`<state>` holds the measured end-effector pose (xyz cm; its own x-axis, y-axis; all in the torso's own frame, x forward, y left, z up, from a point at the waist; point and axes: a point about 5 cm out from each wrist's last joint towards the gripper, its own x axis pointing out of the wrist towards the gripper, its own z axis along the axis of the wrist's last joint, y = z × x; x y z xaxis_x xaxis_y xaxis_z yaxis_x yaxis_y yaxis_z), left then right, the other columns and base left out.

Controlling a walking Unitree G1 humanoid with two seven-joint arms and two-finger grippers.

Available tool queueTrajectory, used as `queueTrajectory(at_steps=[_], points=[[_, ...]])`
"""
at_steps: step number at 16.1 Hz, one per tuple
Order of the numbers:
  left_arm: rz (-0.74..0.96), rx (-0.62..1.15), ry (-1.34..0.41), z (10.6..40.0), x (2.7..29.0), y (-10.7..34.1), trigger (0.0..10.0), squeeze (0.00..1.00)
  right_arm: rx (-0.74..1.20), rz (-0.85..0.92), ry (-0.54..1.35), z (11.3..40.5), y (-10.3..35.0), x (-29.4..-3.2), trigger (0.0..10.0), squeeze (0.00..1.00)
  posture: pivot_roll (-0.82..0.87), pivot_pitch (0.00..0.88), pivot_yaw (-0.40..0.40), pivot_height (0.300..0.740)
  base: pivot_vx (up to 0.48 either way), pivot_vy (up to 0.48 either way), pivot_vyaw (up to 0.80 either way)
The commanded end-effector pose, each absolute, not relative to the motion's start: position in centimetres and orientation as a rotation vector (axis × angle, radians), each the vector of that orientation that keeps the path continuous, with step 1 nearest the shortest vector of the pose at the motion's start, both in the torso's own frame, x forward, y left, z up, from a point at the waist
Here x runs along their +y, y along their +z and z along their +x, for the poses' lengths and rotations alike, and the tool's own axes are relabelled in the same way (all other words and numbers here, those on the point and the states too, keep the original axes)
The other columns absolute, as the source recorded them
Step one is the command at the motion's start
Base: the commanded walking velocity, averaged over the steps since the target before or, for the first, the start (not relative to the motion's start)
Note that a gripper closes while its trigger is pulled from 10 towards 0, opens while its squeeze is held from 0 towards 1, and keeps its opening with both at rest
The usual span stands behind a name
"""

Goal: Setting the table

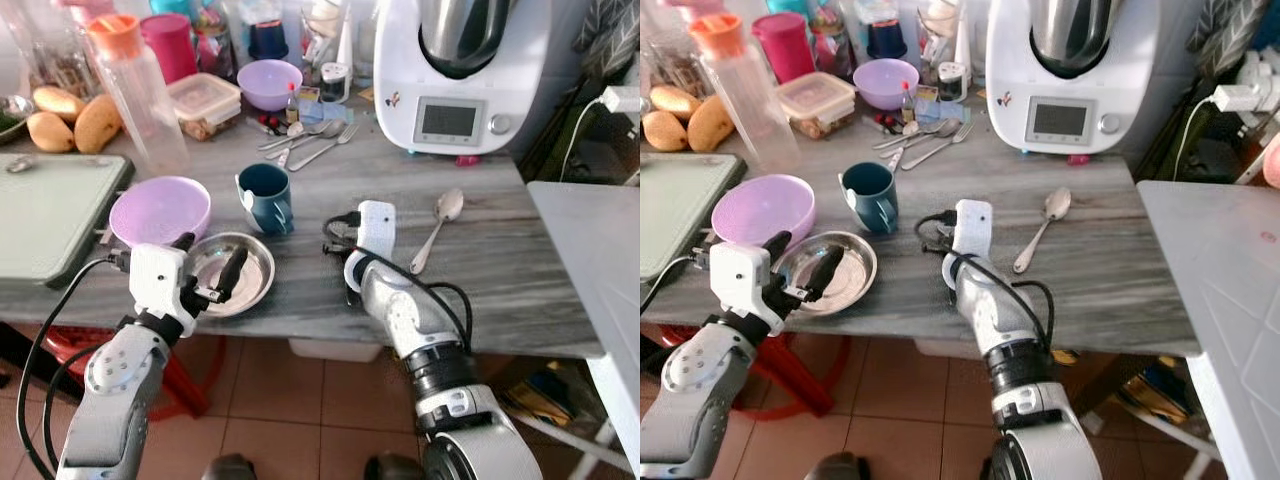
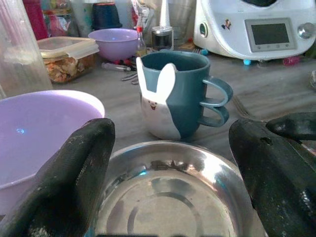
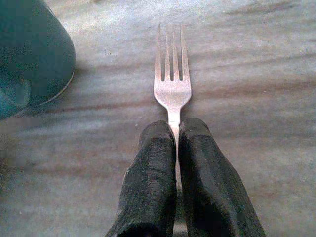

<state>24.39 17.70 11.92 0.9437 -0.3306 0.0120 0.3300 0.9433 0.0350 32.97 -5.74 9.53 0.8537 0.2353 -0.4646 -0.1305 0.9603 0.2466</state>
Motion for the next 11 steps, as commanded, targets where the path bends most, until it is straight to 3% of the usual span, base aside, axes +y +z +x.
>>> queueTrajectory(at_steps=[1, 3, 4, 11], points=[[0.041, -0.021, -0.336, 24.6, 17.9, 12.0, 10.0, 0.00, 0.640, 0.210, 0.193, 31.9, 7.4, -4.6, 10.0, 0.00, 0.02, 0.025, 0.030, 0.740, 0.000, 0.000, 0.00], [0.040, -0.027, -0.347, 24.6, 17.9, 12.0, 10.0, 0.00, 0.637, 0.230, 0.197, 32.2, 7.1, -4.3, 10.0, 0.00, 0.02, 0.024, 0.031, 0.740, 0.000, 0.000, 0.00], [0.039, -0.030, -0.354, 24.6, 17.9, 12.0, 10.0, 0.00, 0.641, 0.264, 0.191, 32.3, 7.1, -4.0, 10.0, 1.00, 0.03, 0.023, 0.032, 0.740, 0.000, 0.000, 0.00], [0.037, -0.037, -0.363, 24.7, 17.6, 12.0, 10.0, 0.00, 0.678, 0.382, 0.211, 32.2, 7.5, -3.4, 10.0, 1.00, 0.02, 0.018, 0.033, 0.740, 0.000, 0.000, 0.00]])
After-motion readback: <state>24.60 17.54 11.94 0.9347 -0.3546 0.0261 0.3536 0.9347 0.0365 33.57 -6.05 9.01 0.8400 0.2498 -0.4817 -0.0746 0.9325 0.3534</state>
